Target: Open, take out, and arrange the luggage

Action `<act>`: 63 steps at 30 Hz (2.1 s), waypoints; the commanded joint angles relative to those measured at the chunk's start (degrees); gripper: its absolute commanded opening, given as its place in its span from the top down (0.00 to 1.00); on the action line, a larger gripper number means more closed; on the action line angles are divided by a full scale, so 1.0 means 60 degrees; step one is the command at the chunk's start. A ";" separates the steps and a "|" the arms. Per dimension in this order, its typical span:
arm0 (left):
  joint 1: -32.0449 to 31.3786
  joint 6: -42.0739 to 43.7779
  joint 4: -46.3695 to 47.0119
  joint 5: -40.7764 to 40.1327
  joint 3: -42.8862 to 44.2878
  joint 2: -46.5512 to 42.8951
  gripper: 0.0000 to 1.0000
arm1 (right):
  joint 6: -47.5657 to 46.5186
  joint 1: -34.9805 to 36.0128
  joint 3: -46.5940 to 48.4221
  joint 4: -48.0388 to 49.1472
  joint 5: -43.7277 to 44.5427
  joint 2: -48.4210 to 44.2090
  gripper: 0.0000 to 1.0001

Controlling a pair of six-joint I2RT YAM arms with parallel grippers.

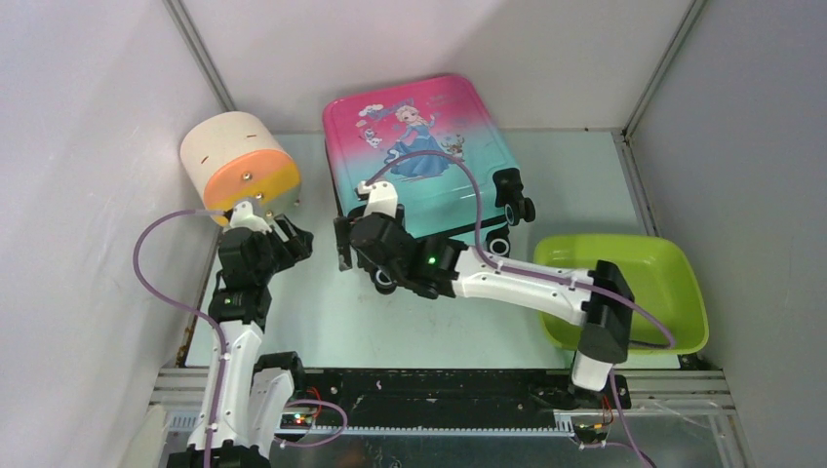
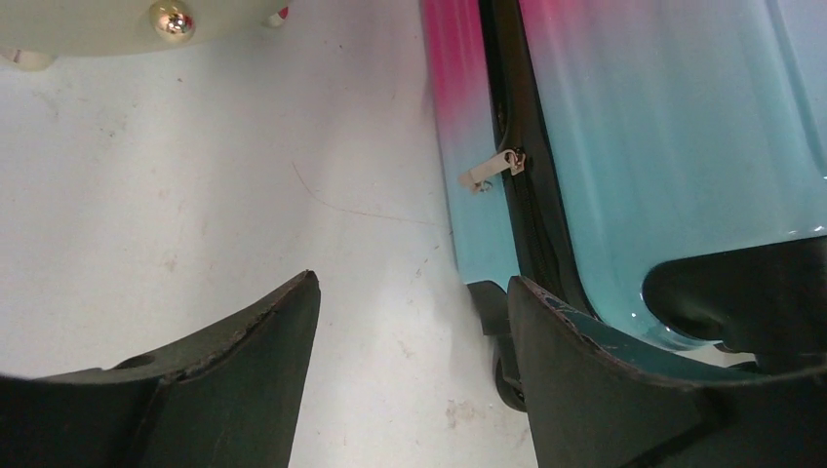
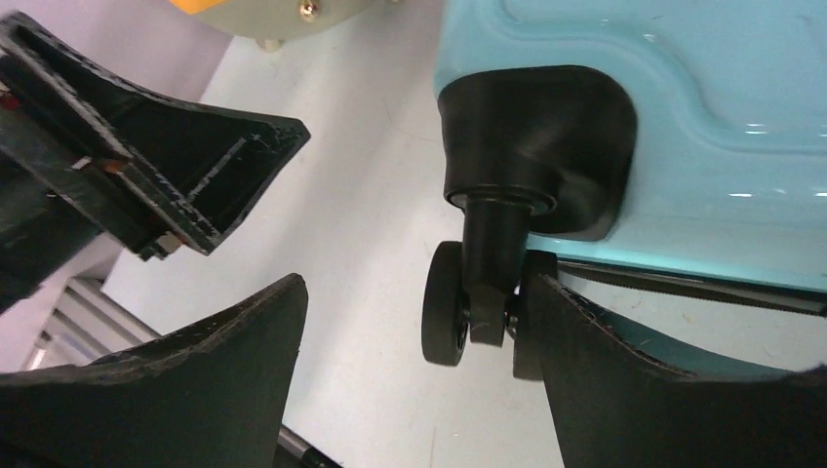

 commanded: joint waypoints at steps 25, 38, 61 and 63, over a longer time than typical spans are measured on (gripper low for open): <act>-0.0756 0.2112 0.0784 0.0146 -0.0095 -0.0085 0.26 | -0.1470 -0.0550 -0.1302 0.0866 -0.0481 -0.0284 0.77; -0.1087 0.3870 0.2984 0.1956 -0.1356 -0.0422 0.29 | -0.4166 -0.1549 -0.2596 0.1544 -0.2974 -0.1703 1.00; -0.1098 0.4869 0.7333 0.5779 -0.2139 0.2242 0.33 | -0.4599 -0.2337 -0.3739 0.2582 -0.4381 -0.2502 1.00; -0.1092 0.5675 0.6393 0.5591 -0.1732 0.2431 0.34 | -0.4639 -0.2411 -0.3742 0.2599 -0.4512 -0.2546 1.00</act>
